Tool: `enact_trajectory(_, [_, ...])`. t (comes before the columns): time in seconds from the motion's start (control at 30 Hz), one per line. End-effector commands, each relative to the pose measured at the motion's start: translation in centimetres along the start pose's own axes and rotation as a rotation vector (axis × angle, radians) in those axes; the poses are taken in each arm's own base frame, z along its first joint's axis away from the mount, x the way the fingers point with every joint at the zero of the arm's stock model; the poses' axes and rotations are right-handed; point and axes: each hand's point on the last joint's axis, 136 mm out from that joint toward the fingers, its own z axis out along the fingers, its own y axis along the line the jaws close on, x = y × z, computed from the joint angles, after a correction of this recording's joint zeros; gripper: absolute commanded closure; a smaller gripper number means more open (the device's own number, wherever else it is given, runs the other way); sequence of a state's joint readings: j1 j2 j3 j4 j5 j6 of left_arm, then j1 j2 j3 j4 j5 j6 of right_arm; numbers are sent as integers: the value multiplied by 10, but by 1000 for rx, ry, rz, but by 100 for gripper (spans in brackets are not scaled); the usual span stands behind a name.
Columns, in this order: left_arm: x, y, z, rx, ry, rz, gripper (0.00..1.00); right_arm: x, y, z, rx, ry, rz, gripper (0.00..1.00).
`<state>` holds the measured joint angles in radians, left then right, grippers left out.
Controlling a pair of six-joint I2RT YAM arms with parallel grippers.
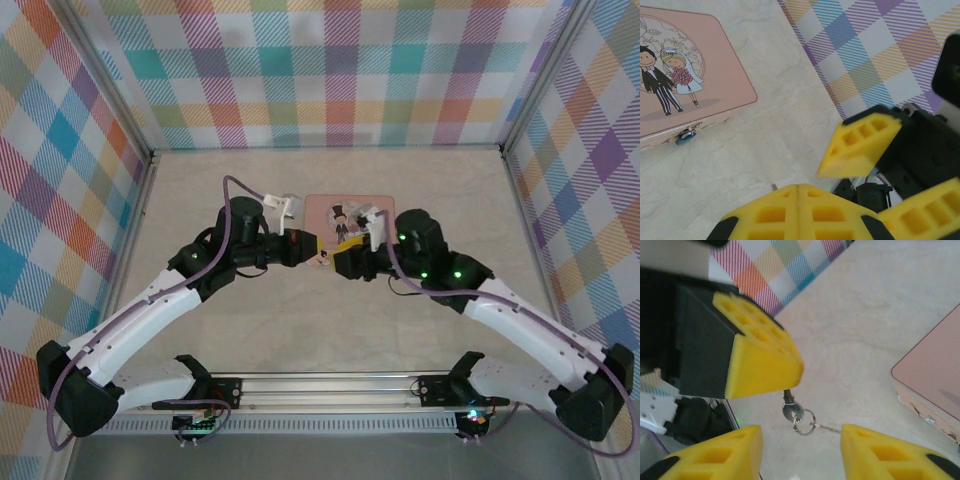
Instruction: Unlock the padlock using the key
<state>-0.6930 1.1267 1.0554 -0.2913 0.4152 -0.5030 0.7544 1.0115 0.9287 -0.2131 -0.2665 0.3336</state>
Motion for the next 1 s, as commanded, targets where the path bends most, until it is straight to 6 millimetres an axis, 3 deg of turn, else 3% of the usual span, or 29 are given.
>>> enact_trajectory(0.0, [-14, -21, -7, 44, -33, 44, 100, -21, 12, -16, -82, -114, 49, 48])
enact_trajectory(0.1, [-19, -32, -7, 97, -47, 39, 100, -27, 23, -18, -154, -150, 65, 47])
enact_trajectory(0.33, [-24, -50, -14, 208, -99, 16, 100, -34, 37, -10, -298, -191, 125, 55])
enact_trajectory(0.57, [-24, -54, -20, 227, -112, 19, 100, -39, 44, -8, -353, -202, 141, 62])
enact_trajectory(0.87, [-26, -59, -27, 245, -136, 25, 100, -37, 41, -4, -340, -185, 149, 82])
enact_trajectory(0.97, [-27, -60, -29, 248, -143, 24, 100, -36, 43, -5, -349, -182, 143, 96])
